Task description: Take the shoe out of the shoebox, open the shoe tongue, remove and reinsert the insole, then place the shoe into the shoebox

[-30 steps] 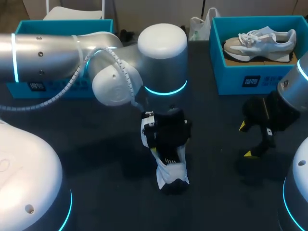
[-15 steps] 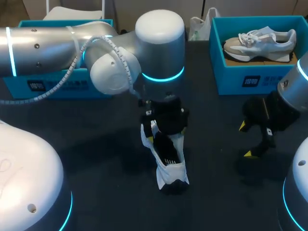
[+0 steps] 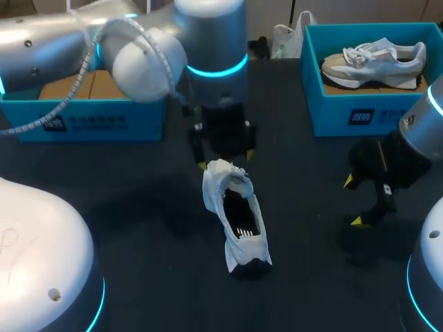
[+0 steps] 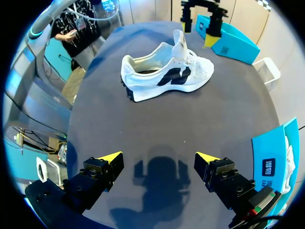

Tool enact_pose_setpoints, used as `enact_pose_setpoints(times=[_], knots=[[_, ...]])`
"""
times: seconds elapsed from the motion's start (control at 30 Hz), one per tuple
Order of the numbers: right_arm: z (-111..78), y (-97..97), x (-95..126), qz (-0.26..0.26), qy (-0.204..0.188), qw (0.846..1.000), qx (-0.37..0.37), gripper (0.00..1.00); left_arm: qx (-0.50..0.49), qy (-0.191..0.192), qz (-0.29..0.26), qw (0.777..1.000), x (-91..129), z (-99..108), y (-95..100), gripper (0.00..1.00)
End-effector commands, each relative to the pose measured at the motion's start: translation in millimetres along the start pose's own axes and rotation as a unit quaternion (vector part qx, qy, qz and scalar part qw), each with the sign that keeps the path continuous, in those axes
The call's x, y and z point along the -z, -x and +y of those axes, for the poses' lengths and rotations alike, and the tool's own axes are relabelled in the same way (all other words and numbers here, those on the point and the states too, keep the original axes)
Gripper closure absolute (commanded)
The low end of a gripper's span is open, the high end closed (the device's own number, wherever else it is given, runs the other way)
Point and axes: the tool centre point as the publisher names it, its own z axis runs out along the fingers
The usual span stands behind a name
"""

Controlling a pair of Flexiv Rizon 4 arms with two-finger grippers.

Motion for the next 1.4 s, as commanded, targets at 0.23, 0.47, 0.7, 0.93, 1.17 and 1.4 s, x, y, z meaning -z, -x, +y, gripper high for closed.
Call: enact_pose_setpoints(times=[0.23,0.47,0.7,0.93,1.17,1.4], knots=[[0.0,-1.0,-1,-0.001,-0.001,1.000,0.000,0.00,-0.026,-0.013,0.004,1.000,12,35,1.1,0.01],[0.0,-1.0,-1,-0.001,-0.001,1.000,0.000,0.00,-0.028,-0.005,0.005,1.000,14,42,6.2,0.46],[0.0,-1.0,-1,-0.001,-0.001,1.000,0.000,0.00,-0.028,-0.009,-0.008,1.000,14,44,9.1,0.59],[0.0,-1.0,-1,-0.001,-0.001,1.000,0.000,0.00,-0.038,-0.020,-0.009,0.999,1,29,14.7,0.60],[0.0,-1.0,-1,-0.001,-0.001,1.000,0.000,0.00,-0.045,-0.033,-0.012,0.998,-9,18,23.6,0.71],[0.0,-1.0,-1,-0.001,-0.001,1.000,0.000,0.00,-0.064,-0.053,-0.010,0.997,-15,3,30.3,0.78]])
